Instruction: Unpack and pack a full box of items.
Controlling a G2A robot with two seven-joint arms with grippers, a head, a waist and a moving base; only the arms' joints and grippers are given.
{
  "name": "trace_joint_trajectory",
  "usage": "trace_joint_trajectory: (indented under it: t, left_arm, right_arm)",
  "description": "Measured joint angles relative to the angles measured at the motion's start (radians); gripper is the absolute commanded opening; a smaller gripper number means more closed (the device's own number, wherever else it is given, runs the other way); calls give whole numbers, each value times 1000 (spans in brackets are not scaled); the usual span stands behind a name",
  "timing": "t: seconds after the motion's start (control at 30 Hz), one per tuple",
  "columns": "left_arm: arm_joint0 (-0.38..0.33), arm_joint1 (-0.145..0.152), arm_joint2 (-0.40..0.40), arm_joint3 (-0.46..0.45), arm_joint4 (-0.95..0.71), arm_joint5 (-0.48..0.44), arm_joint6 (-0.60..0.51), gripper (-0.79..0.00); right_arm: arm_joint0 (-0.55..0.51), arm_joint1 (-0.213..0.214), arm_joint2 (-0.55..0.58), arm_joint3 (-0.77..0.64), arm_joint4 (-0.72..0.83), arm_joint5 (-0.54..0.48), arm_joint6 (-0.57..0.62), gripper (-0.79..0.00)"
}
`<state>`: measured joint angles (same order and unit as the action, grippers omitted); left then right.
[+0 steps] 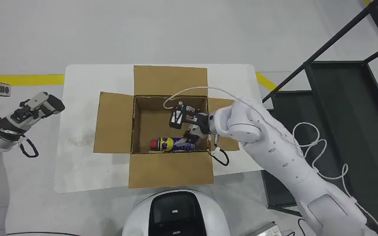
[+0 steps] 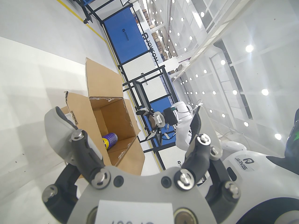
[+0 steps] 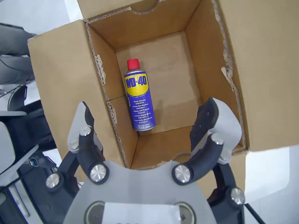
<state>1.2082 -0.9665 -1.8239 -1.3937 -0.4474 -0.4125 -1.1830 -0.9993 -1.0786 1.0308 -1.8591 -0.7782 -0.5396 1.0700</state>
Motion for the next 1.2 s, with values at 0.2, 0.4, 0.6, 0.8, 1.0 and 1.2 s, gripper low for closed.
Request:
trace_joint_trajectory:
  t: [0.2, 0.4, 0.6, 0.8, 1.0, 1.2]
  left_arm:
    - [0, 0, 0, 0, 0, 0, 0, 0]
    - [0, 0, 0, 0, 0, 0, 0, 0]
    - [0, 0, 0, 0, 0, 0, 0, 0]
    - [0, 0, 0, 0, 0, 0, 0, 0]
    - [0, 0, 0, 0, 0, 0, 0, 0]
    - [0, 0, 0, 0, 0, 0, 0, 0]
  right_arm:
    - [-261, 50, 259, -102, -54, -1, -120, 0]
    - [-345, 59, 314, -154, -91, 6, -165, 0]
    - [-343, 59, 313, -153, -90, 6, -164, 0]
    - [-350, 58, 329, -130, -80, 29, -183, 0]
    - [-389, 74, 478, 27, -51, 70, -231, 0]
    - [-432, 89, 640, 199, 44, 74, -293, 0]
